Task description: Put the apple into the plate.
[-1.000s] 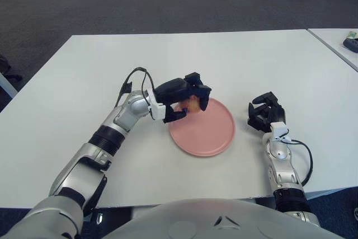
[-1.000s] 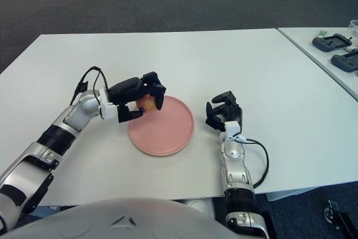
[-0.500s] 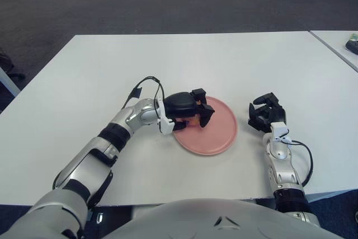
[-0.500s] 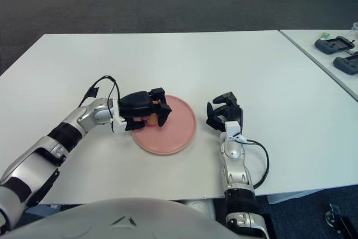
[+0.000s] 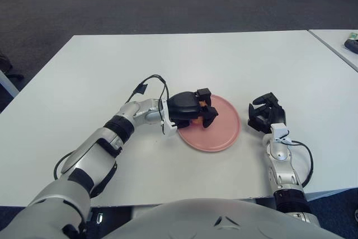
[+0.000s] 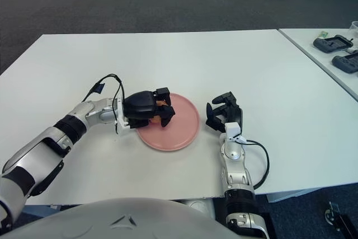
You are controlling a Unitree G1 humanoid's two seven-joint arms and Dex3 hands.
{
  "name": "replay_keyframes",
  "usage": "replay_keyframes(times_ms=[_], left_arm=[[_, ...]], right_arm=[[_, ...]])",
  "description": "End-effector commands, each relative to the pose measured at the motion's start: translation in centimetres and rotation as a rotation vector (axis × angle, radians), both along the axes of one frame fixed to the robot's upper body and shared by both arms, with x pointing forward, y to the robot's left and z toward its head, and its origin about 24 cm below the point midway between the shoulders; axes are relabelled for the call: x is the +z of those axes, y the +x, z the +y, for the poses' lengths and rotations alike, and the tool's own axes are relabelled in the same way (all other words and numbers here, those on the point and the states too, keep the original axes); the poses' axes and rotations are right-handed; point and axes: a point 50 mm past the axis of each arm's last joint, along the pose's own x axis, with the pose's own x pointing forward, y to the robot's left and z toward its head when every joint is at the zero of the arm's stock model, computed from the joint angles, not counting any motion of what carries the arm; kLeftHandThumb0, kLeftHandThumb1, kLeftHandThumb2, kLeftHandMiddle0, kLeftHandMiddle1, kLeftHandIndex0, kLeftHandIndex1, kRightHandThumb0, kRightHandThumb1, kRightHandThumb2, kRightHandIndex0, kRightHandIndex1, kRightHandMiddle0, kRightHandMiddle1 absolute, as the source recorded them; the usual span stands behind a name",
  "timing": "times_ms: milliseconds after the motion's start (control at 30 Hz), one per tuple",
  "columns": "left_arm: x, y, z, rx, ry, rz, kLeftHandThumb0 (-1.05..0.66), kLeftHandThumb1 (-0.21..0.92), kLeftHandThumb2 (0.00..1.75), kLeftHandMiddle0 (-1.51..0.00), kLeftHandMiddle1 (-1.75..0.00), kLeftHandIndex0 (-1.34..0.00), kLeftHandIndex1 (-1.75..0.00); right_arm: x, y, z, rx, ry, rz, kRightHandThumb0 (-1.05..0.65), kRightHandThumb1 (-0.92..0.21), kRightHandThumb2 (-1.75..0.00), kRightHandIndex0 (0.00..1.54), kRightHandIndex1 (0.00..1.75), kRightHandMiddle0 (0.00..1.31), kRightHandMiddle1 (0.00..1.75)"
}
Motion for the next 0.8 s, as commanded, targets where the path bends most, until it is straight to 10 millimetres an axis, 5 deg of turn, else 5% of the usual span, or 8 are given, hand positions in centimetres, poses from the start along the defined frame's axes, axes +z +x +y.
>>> replay_keyframes(times_ms=[0, 233, 767], left_arm=[[-2.9, -1.2, 0.7, 0.038, 0.123, 0.102, 0.00, -0.07, 1.75, -0.92, -1.71, -0.66, -1.74], [-4.7, -1.7, 0.9, 0.086, 0.136, 0.179, 0.00, -0.08, 1.75, -0.95, -1.67, -0.67, -1.75], [-4.1, -1.7, 0.5, 0.082, 0.062, 0.180, 0.00, -0.11, 1.75, -0.99, -1.59, -0.69, -1.75]], right_arm=[[-0.4, -0.2, -0.1, 0.006, -0.011, 0.031, -0.41, -0.55, -1.04, 0.70, 1.50, 0.43, 1.75], [-0.3, -0.1, -0.1, 0.014, -0.023, 0.026, -0.41, -0.54, -1.04, 0.72, 1.48, 0.43, 1.75], [-0.2, 0.0, -0.1, 0.011, -0.017, 0.031, -0.41, -0.55, -1.03, 0.70, 1.46, 0.43, 1.75]])
